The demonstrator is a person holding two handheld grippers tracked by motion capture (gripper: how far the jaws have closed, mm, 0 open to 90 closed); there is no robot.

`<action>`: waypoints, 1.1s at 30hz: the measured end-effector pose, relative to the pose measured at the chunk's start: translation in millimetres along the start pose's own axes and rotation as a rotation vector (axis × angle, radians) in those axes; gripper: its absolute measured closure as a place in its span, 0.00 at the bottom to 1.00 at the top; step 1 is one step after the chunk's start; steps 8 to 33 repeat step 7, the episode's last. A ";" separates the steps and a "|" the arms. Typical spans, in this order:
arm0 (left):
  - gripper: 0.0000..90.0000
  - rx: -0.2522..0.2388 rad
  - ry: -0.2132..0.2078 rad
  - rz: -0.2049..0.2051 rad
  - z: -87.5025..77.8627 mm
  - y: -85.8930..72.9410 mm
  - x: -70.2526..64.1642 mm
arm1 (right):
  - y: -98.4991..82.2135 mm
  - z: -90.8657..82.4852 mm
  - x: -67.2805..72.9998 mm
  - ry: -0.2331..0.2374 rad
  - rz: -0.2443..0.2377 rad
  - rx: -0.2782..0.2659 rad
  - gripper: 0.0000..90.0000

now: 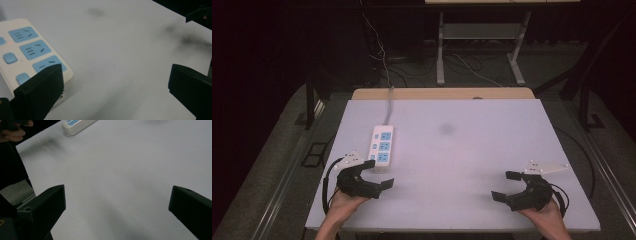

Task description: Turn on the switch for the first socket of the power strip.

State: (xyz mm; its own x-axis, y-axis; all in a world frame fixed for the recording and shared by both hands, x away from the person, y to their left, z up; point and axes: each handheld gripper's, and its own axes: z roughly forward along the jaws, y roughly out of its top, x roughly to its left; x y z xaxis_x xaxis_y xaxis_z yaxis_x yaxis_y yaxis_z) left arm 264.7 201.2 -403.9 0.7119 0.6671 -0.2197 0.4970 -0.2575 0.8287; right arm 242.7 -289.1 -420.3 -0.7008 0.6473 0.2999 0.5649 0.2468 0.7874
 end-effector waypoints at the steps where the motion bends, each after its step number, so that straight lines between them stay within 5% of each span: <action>1: 0.00 0.002 -0.004 0.003 0.7 -0.9 -0.3 | 0.0 -0.2 0.0 0.000 0.001 0.000 0.01; 33: 0.00 0.007 -0.008 0.002 3.4 -4.0 -0.2 | -0.5 -1.6 -1.8 -0.003 0.006 -0.005 0.01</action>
